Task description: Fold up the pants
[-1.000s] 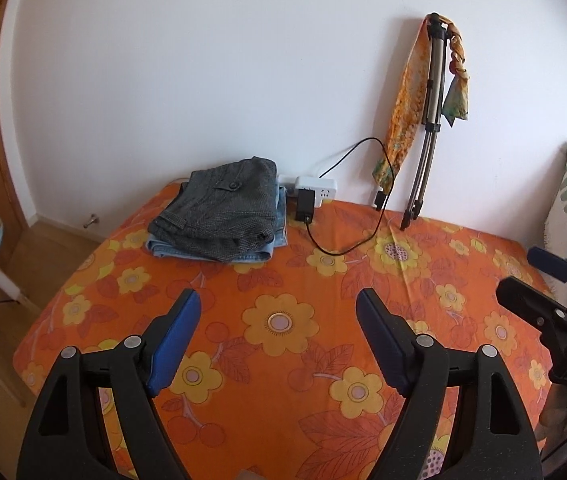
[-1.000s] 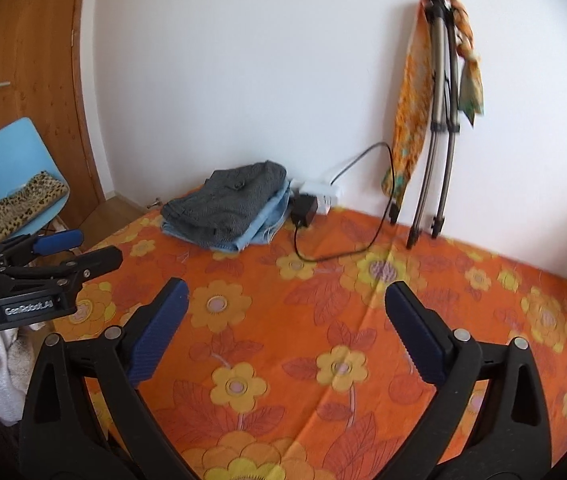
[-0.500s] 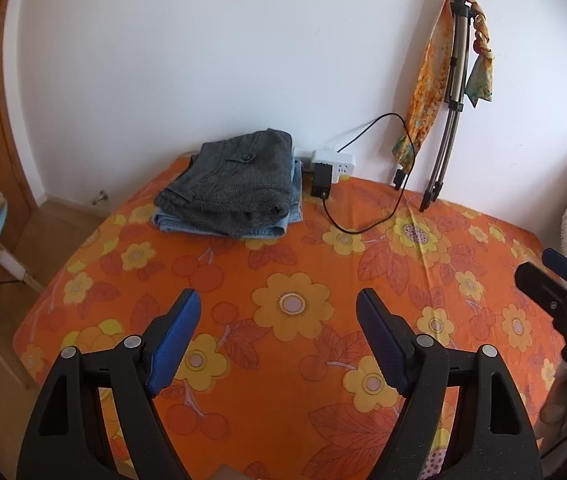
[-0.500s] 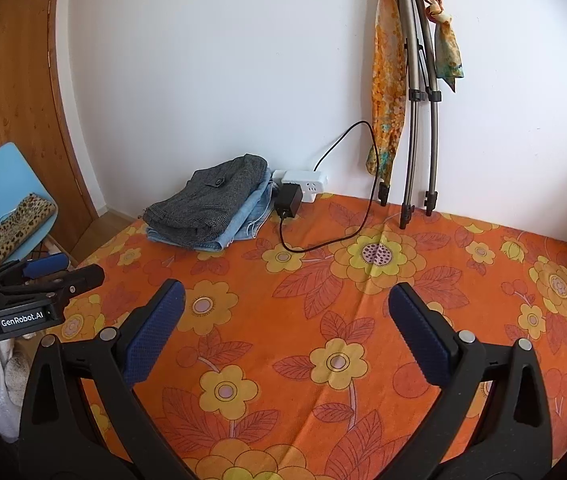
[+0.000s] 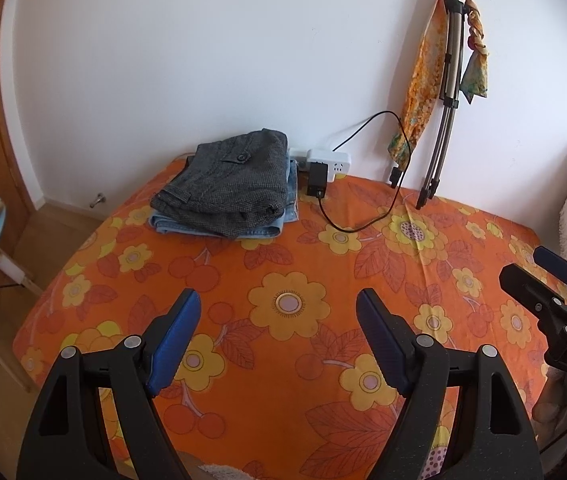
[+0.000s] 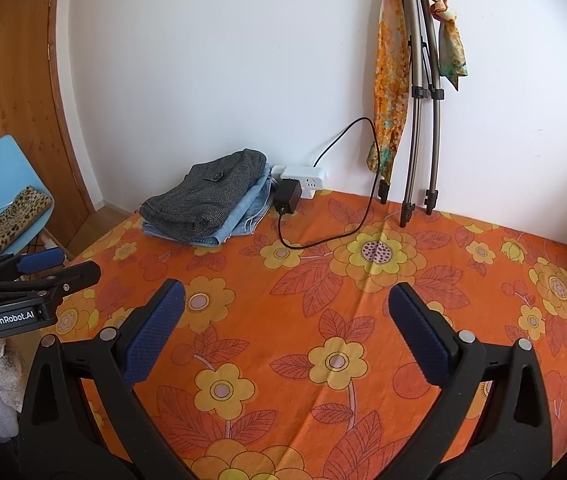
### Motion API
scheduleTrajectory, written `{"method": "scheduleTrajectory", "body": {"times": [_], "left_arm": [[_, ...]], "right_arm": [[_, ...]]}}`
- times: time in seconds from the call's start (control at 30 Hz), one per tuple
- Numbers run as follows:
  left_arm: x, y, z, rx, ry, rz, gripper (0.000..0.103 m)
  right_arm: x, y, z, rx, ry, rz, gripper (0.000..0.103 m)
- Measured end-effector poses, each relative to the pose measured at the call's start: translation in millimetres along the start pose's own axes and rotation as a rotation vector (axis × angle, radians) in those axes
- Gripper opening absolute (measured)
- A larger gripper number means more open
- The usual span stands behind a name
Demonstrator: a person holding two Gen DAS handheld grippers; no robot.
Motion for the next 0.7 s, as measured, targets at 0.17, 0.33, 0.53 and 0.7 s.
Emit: {"method": "scheduleTrajectory", "body": {"times": [0.17,0.33,0.53,0.7], "left_arm": [[-2.5,2.5,-0.2,0.010,0.010,0.012,0.080],[0.3,0.4,-1.0,0.000,0.004,-0.003,0.080],[-2.1,0.0,-1.6,0.004,0.011,0.003,0.080],[-2.3,-0.1,-3.7,0.002,0.018,0.001,0.080]], "right_arm": [[0.2,0.3,-0.5,0.001,0.002,-0.001,0.103],[0.7,0.1,0.1,0.003,0.002,-0.002,0.103],[1.1,-0.8,0.1,0.003,0.002,-0.003,0.103],[0.9,-1.4,-0.9,0.002,-0.001,-0.004,0.103]]}}
Point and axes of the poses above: each gripper's, at about its wrist camera, not at the fingertips, and x roughly the way its jaws point, z to its right, y to its top, the point moved 8 cm from there along x, roughly the way its jaws point, and after that the axes turned 15 degrees about -y, right-handed, at the moved point
